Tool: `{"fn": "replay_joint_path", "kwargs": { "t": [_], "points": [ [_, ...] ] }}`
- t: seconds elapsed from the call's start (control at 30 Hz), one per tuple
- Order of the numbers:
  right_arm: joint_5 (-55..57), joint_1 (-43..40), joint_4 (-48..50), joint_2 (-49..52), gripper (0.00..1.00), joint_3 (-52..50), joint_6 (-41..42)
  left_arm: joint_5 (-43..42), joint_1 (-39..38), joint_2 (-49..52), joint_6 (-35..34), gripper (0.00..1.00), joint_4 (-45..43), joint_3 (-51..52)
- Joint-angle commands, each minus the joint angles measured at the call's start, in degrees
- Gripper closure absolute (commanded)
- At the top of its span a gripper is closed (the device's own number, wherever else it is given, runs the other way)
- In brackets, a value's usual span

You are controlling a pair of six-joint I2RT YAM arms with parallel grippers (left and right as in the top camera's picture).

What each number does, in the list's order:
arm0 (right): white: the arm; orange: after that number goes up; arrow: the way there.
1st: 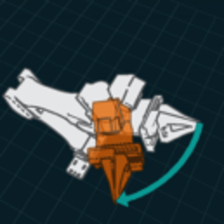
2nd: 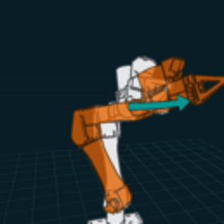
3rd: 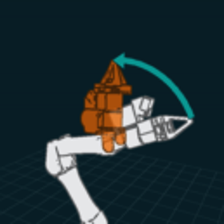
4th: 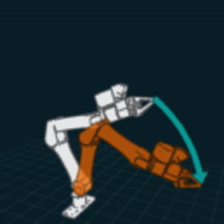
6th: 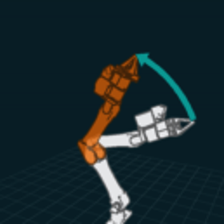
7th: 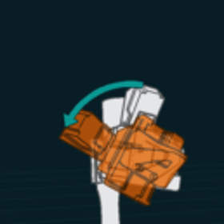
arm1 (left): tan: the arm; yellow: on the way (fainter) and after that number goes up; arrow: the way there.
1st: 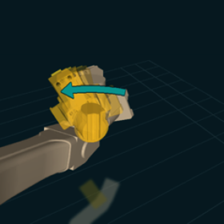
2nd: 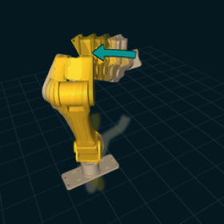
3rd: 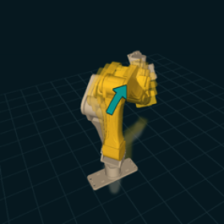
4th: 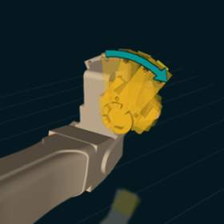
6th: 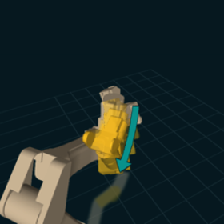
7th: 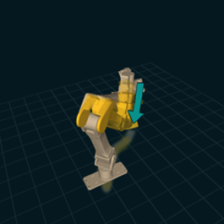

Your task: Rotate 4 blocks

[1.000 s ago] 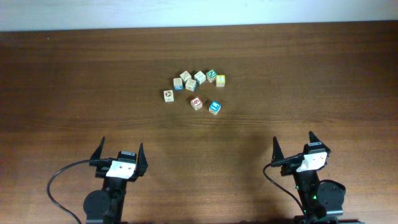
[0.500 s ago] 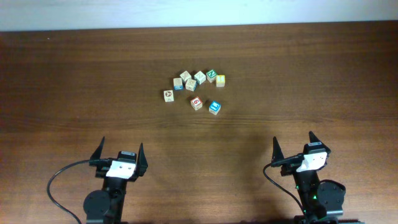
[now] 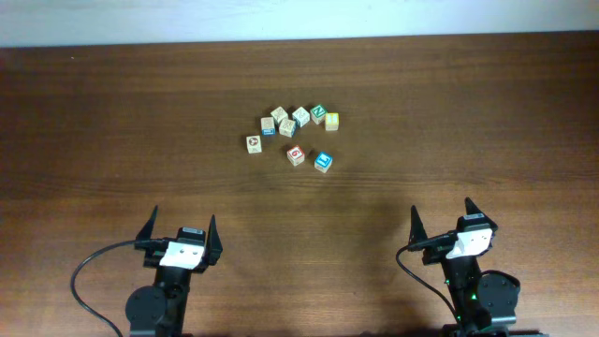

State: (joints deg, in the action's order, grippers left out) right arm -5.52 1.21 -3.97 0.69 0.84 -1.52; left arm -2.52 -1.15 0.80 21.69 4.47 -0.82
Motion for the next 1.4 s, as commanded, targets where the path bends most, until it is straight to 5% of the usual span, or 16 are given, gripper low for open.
{"fn": "replay_joint_path", "kwargs": {
  "t": [0.0,0.77,1.03,1.37],
  "points": [
    [-0.3,0.4,0.1,-0.5,0.01,-0.5,0.4,0.4,0.2,-0.3,0.7,0.01,0.1,0.3],
    [1.2,0.3,1.0,-0.5,0.01,-0.5,0.5,0.2,0.2,-0.3,0.7,0.01,0.1,0.3],
    [-4.5,0.3,3.4,-0.5,0.01,-0.5,0.5,-13.5,0.2,-0.3,0.6,0.01,-3.4,0.2],
    [-6.6,0.3,1.8,0.1,0.01,5.3,0.4,-14.9,0.2,8.3,-3.0,0.01,-4.9,-8.3]
  ]
}}
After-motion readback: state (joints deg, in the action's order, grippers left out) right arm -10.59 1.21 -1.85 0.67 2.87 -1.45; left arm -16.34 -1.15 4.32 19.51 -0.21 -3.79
